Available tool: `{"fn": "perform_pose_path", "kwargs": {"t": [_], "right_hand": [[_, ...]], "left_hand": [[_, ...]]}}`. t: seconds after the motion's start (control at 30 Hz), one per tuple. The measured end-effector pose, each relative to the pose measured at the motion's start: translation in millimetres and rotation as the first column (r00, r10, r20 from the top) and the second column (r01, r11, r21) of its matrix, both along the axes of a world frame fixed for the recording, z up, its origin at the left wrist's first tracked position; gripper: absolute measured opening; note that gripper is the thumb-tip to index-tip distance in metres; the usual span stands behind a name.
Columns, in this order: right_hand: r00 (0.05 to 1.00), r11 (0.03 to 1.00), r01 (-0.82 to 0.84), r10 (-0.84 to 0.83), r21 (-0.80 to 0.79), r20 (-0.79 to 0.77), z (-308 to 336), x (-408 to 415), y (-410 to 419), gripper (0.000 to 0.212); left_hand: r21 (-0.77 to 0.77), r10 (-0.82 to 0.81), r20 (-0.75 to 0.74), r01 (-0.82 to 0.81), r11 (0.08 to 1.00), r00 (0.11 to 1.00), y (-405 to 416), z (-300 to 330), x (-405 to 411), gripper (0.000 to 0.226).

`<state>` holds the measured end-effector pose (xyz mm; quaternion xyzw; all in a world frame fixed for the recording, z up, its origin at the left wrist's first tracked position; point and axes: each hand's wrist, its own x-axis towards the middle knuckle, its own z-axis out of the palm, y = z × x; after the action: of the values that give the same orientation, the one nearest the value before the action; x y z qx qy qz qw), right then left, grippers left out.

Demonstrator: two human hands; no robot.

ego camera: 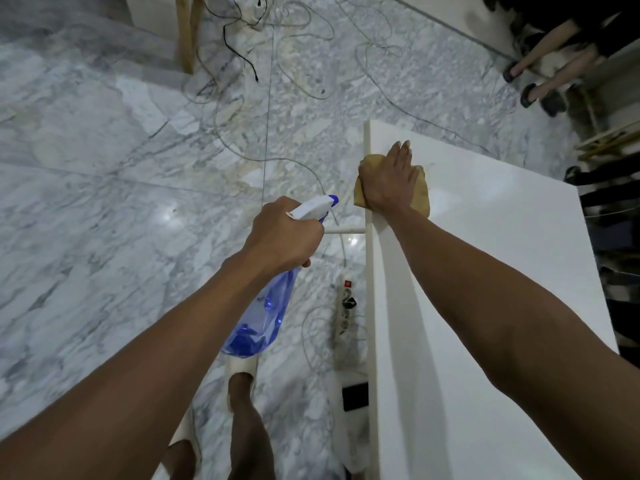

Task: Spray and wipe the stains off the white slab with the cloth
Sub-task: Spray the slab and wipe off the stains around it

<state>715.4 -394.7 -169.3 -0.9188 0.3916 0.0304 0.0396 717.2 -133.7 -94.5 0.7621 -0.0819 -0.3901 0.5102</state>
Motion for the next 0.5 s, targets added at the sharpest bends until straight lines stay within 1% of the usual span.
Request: {"fn": "perform_pose_path", "kwargs": {"t": [0.17, 0.27, 0.4, 0.5], "right_hand": [[1.0, 1.0, 0.003, -0.003, -0.015, 0.002, -1.4, -55.1, 30.8, 0.084], [1.0, 1.0, 0.01, -0.01, -0.006, 0.017, -1.8, -85.0, 47.7, 0.081], [1.0, 1.0, 0.001, -0.001, -0.013, 0.016, -2.7, -123.4, 68.9, 0.081], [1.0, 1.0, -0.009, 0.01, -0.02, 0.022, -3.4, -151.0, 82.9, 0.081]], "left_hand": [[-0.006, -0.057, 0.038, 0.058, 0.998, 0.998, 22.7, 1.0, -39.8, 0.015], [-0.028, -0.065, 0.016, 0.065, 0.997, 0.998, 35.8, -4.5, -66.3, 0.014], [-0.023, -0.086, -0.017, 0.086, 0.996, 0.996, 50.7, -11.1, -102.8, 0.017], [-0.04, -0.073, -0.049, 0.071, 0.997, 0.996, 59.7, -11.7, -128.5, 0.019]]}}
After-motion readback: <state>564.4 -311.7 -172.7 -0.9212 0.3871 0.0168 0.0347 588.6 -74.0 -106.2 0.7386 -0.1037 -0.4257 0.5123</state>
